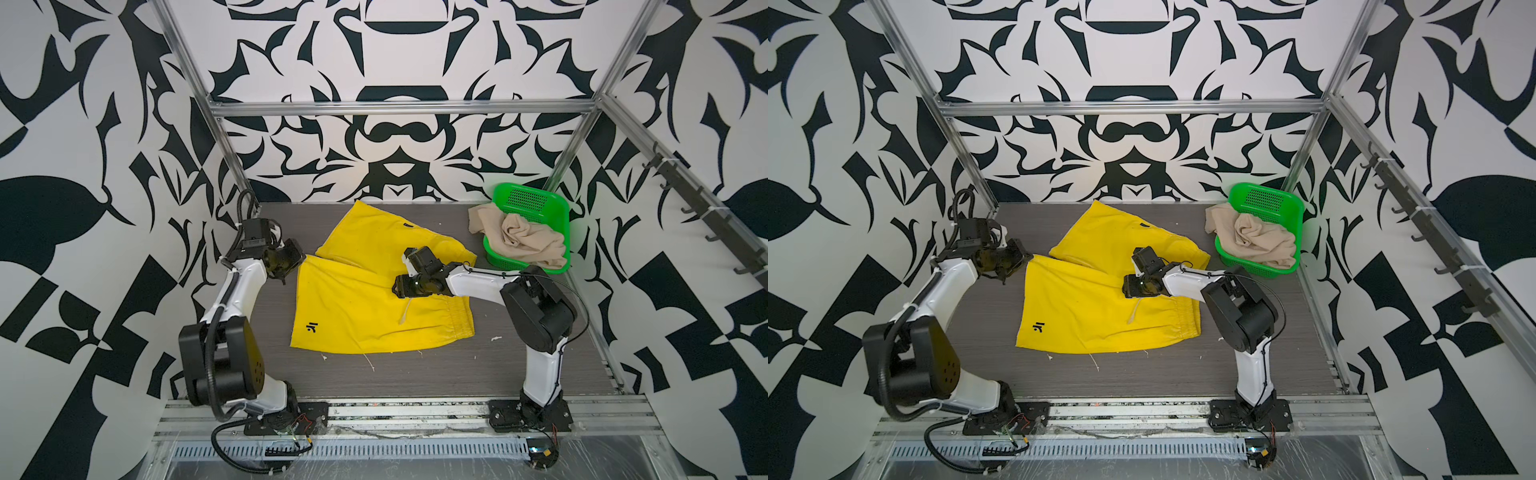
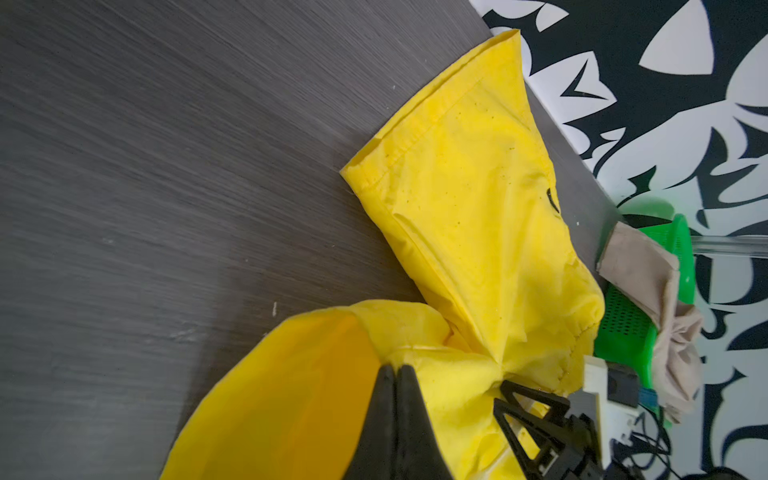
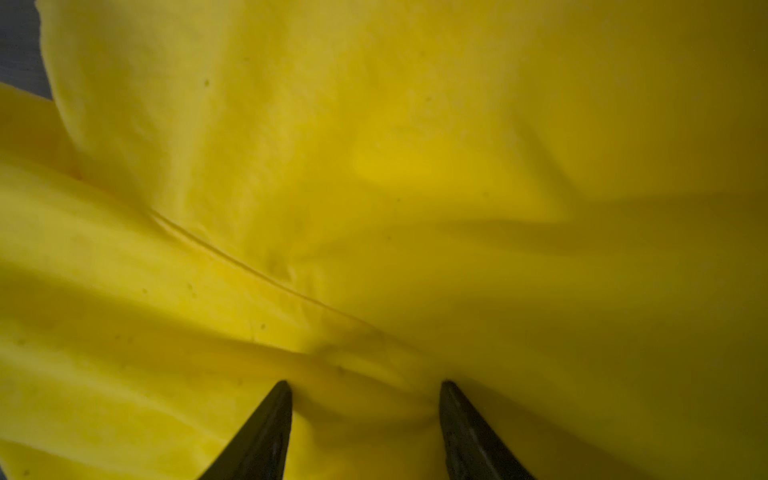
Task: Fold and stack the shorts
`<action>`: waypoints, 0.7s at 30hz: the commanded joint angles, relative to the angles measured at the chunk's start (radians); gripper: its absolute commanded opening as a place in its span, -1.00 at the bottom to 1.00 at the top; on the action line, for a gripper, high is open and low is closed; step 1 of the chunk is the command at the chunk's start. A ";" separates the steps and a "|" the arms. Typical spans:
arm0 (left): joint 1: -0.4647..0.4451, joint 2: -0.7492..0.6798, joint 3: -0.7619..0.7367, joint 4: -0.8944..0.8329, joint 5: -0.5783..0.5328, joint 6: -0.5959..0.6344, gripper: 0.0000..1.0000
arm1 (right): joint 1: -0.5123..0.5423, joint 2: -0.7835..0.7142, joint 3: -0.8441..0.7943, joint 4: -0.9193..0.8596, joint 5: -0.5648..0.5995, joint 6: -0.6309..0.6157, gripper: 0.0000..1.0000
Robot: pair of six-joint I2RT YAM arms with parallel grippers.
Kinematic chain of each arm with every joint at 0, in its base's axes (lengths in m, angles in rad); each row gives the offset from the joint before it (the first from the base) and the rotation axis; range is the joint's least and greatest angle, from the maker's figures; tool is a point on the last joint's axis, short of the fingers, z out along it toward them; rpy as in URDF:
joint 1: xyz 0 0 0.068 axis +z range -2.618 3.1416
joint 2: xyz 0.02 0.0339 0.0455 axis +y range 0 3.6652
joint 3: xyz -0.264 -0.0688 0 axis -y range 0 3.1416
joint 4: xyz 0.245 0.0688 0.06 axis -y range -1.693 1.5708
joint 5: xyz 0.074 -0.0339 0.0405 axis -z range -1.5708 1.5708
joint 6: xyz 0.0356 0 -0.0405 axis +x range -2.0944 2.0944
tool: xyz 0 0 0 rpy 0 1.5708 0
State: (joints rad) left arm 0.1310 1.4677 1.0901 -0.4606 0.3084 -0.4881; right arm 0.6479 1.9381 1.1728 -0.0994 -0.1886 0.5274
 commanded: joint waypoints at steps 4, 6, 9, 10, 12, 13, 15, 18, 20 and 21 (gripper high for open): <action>0.010 0.170 0.011 -0.136 -0.216 0.011 -0.29 | 0.008 -0.003 -0.047 -0.028 -0.006 0.026 0.21; 0.000 0.171 0.010 -0.128 -0.231 -0.011 -0.20 | 0.017 -0.025 -0.031 -0.030 -0.008 0.011 0.22; -0.014 0.091 -0.020 -0.095 -0.266 -0.050 -0.05 | 0.019 -0.077 -0.011 -0.038 -0.007 -0.004 0.24; -0.015 0.063 -0.028 -0.094 -0.265 -0.058 -0.03 | 0.019 -0.097 -0.006 -0.040 -0.002 -0.009 0.24; -0.021 -0.004 -0.052 -0.081 -0.234 -0.071 -0.03 | 0.019 -0.140 0.001 -0.043 0.004 -0.022 0.24; -0.027 -0.033 -0.066 -0.068 -0.209 -0.074 -0.05 | 0.019 -0.158 0.002 -0.044 0.006 -0.028 0.24; -0.048 -0.083 -0.102 -0.033 -0.157 -0.088 -0.07 | 0.019 -0.189 0.001 -0.045 0.018 -0.041 0.24; -0.082 -0.085 -0.129 0.008 -0.125 -0.107 -0.08 | 0.019 -0.197 0.008 -0.044 0.026 -0.050 0.24; -0.094 -0.048 -0.120 -0.010 -0.164 -0.101 -0.07 | 0.018 -0.178 0.027 -0.063 0.026 -0.061 0.24; -0.094 -0.021 -0.111 -0.018 -0.175 -0.096 -0.07 | 0.018 -0.169 0.033 -0.075 0.026 -0.065 0.24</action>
State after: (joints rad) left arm 0.0441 1.3849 0.9939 -0.4702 0.1394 -0.5713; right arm 0.6628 1.7546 1.1713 -0.1394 -0.1825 0.4927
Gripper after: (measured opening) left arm 0.465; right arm 0.621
